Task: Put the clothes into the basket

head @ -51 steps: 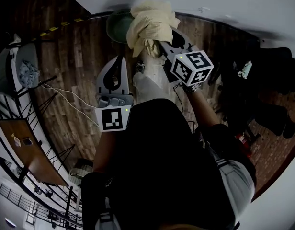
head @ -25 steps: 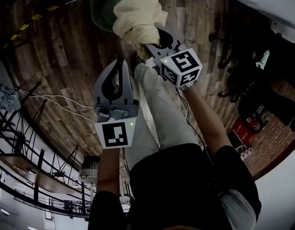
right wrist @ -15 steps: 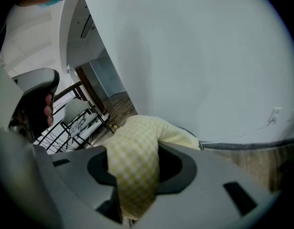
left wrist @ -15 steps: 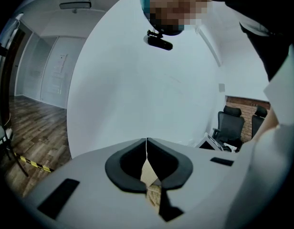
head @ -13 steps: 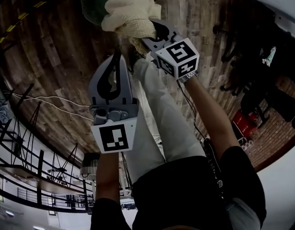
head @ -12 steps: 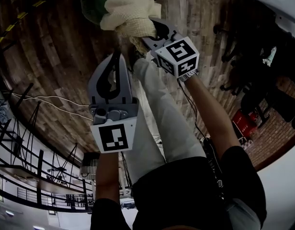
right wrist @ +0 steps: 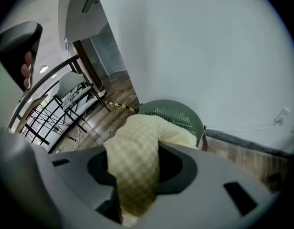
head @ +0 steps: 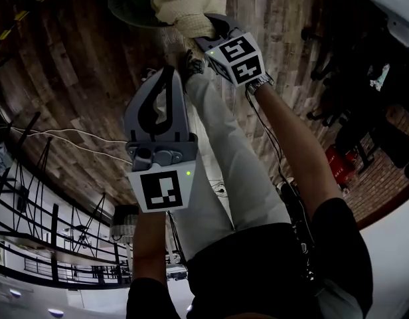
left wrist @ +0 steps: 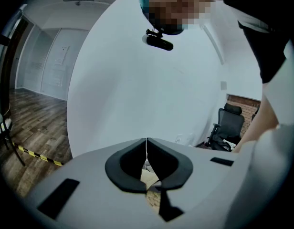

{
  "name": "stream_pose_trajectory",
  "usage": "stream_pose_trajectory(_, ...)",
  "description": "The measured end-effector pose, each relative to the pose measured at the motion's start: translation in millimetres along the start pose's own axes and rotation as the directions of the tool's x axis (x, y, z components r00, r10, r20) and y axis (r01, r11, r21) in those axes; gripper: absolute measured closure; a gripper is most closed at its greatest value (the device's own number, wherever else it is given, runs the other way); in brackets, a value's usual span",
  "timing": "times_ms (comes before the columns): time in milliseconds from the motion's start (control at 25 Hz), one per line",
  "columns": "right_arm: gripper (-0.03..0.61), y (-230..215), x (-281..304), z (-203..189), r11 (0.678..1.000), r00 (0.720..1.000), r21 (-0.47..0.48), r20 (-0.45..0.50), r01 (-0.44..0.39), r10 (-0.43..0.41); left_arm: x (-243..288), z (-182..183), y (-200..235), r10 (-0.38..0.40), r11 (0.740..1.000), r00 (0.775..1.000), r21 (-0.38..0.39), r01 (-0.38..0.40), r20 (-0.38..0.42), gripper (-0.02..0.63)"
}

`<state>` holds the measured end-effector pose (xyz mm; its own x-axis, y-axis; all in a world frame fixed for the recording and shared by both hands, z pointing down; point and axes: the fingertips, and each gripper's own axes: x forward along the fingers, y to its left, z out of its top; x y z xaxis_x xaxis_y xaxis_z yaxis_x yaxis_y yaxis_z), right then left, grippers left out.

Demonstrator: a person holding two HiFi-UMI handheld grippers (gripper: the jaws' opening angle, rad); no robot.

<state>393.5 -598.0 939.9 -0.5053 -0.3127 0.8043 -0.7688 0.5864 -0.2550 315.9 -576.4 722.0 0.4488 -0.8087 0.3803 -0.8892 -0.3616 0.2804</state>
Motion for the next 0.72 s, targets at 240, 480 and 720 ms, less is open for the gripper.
stream_pose_trajectory(240,0.407,-20.5,18.1,-39.4,0.997,0.992,0.022,-0.101,0.074,-0.071,2.0,-10.9,-1.0,-0.007,1.000,1.000,-0.013,0.007,-0.018,0.598)
stream_pose_trajectory(480,0.381,-24.6,31.3,-81.8,0.994,0.971,0.053,-0.224,0.095,-0.081,5.7,-11.8,-0.5,-0.014,1.000,1.000,-0.009,0.014,-0.022,0.600)
stream_pose_trajectory(720,0.332,-23.8,33.5,-95.9,0.992,0.962,0.095,-0.267,0.088,-0.060,2.7,-14.5,-0.7,-0.008,1.000,1.000,-0.017,0.007,-0.027,0.599)
